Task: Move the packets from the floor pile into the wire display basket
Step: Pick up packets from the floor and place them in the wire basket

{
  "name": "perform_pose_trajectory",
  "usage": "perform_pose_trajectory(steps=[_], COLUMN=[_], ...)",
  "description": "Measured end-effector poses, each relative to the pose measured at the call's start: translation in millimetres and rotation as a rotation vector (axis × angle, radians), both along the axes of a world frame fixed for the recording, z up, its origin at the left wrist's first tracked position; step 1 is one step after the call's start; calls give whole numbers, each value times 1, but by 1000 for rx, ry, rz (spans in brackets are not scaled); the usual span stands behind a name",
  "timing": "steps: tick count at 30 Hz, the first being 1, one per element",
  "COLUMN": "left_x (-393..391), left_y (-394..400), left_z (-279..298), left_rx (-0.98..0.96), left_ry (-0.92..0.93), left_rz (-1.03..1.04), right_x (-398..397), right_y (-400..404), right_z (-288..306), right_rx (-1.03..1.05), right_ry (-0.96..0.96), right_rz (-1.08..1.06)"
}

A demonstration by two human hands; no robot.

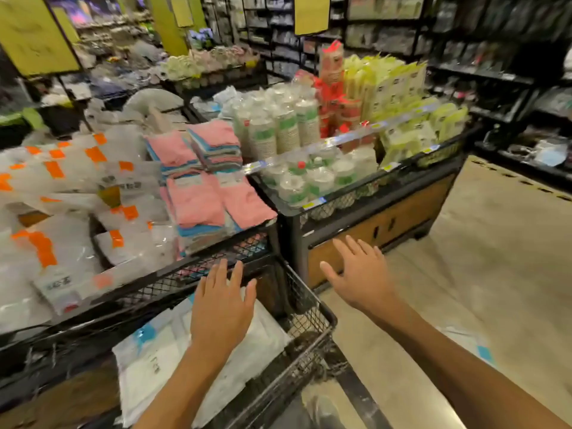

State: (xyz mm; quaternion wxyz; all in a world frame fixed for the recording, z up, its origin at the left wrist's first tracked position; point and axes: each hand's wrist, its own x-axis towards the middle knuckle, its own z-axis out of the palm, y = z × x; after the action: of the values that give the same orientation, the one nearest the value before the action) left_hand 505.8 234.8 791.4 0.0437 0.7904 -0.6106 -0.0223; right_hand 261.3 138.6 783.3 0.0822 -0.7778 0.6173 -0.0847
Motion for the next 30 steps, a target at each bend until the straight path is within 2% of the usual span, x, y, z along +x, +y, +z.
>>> perform_pose_trajectory(steps=[5, 9, 16, 23, 30], left_x=[-84, -145, -256, -380, -479], left_y=[-21, -39, -91, -148, -200], left_z=[5, 8, -2, -21, -41], left_rx=[-32, 19, -6, 4, 53], left_ry=[43, 18, -59, -37, -93], left_rz=[-194, -328, -496, -653, -796], right_x=[-110, -180, -298, -434, -519], right_y=[28, 38, 37, 19, 23], right_z=[9, 8, -13, -30, -52], right_rx=[-21, -36, -78, -34, 6], right_ry=[-12, -27, -102, -28, -34], right_rz=[-238, -384, -552, -715, -905])
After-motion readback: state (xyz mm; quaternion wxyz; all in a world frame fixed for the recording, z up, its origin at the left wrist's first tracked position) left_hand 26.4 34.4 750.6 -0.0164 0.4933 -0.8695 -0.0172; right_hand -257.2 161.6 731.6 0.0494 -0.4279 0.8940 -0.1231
